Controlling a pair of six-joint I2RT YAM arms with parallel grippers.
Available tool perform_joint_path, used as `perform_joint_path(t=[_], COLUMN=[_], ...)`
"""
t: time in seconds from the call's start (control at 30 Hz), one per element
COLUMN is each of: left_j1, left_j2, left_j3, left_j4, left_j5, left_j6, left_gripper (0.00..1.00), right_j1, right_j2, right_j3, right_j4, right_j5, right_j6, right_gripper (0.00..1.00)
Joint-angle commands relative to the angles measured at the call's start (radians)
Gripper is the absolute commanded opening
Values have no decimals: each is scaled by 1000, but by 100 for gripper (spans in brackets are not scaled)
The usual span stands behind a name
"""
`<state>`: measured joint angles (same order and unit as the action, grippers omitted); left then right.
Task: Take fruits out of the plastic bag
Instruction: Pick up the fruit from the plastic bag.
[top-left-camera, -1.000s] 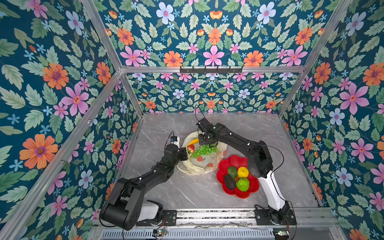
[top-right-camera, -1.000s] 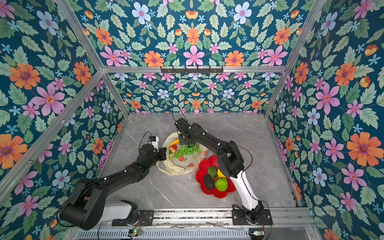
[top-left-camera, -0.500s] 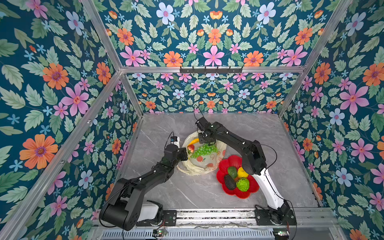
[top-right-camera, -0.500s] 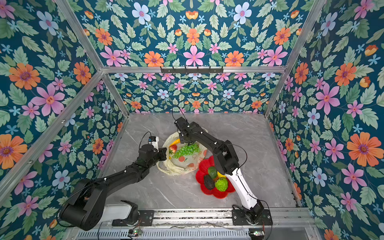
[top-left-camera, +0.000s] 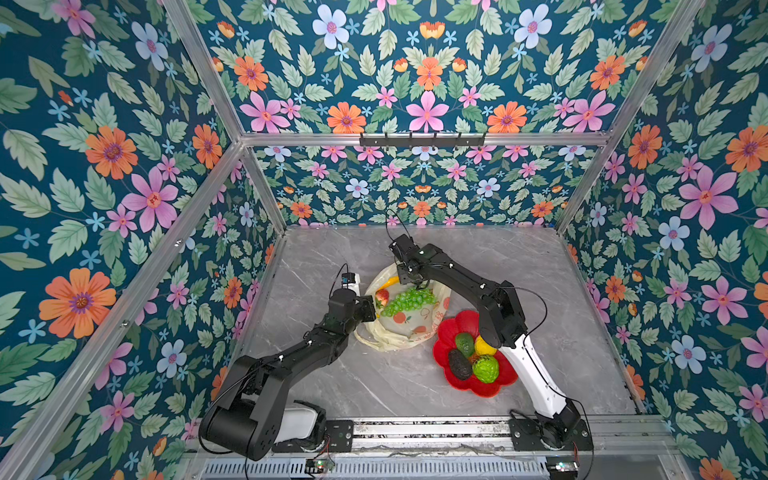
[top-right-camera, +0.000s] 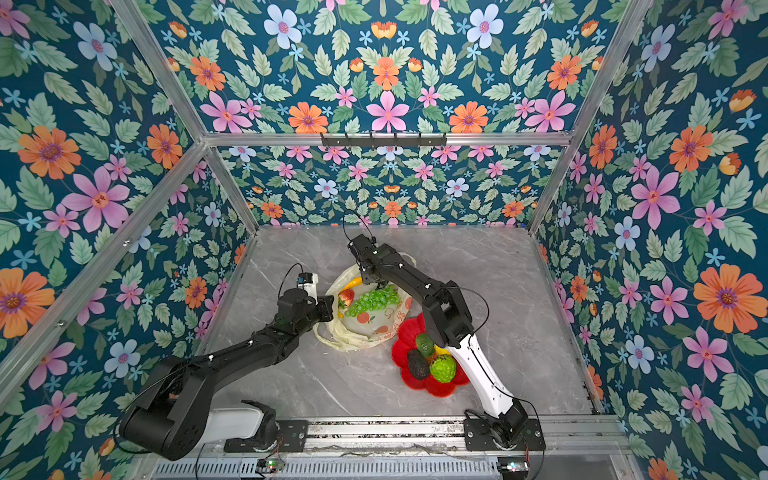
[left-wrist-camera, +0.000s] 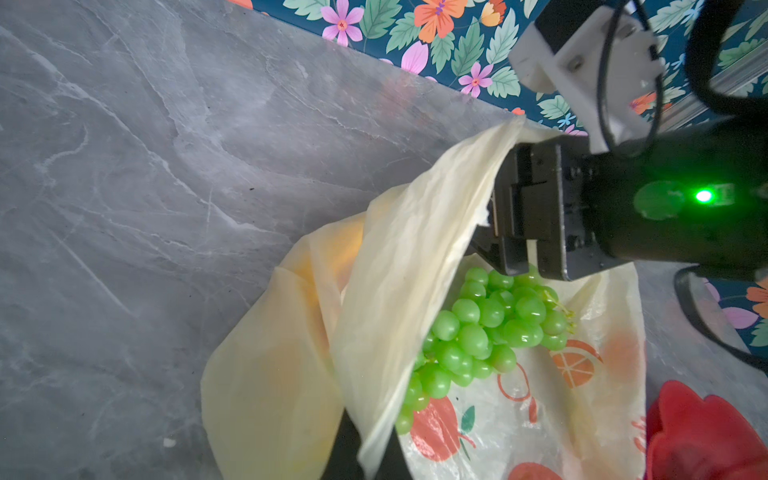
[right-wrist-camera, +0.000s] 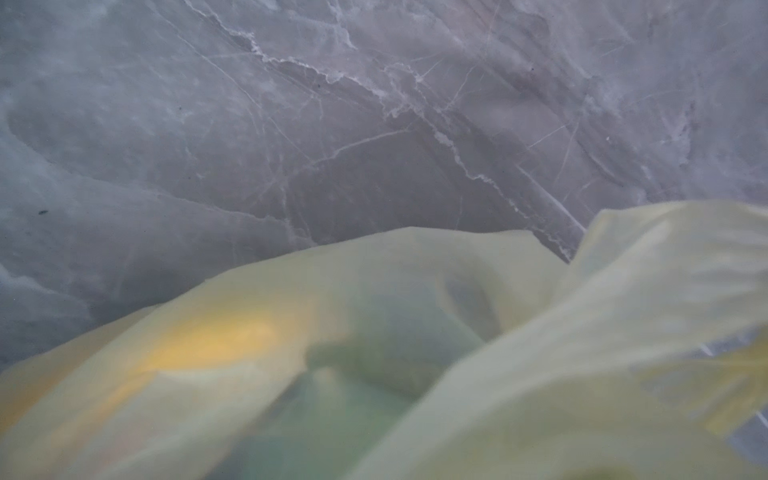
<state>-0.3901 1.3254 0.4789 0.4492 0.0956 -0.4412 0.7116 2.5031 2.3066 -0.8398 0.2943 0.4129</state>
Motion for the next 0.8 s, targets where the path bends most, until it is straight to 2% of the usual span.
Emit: perform_joint_path(t=[0.0, 0.33, 0.77], left_j1=[-1, 0, -1], left_j2=[2, 4, 7], left_j3=[7, 7, 7], left_j4=[6, 6, 8], left_j5=[0, 2, 6], left_j6=[7, 7, 7], left_gripper=[0, 0, 0], right_j1=[1, -10, -11], right_j2=[15, 52, 74], right_j3=[15, 60, 94], right_j4=[-25, -31, -4], right_j5=[-7, 10, 95], right_j6=[1, 17, 4], right_gripper=[73, 75, 66])
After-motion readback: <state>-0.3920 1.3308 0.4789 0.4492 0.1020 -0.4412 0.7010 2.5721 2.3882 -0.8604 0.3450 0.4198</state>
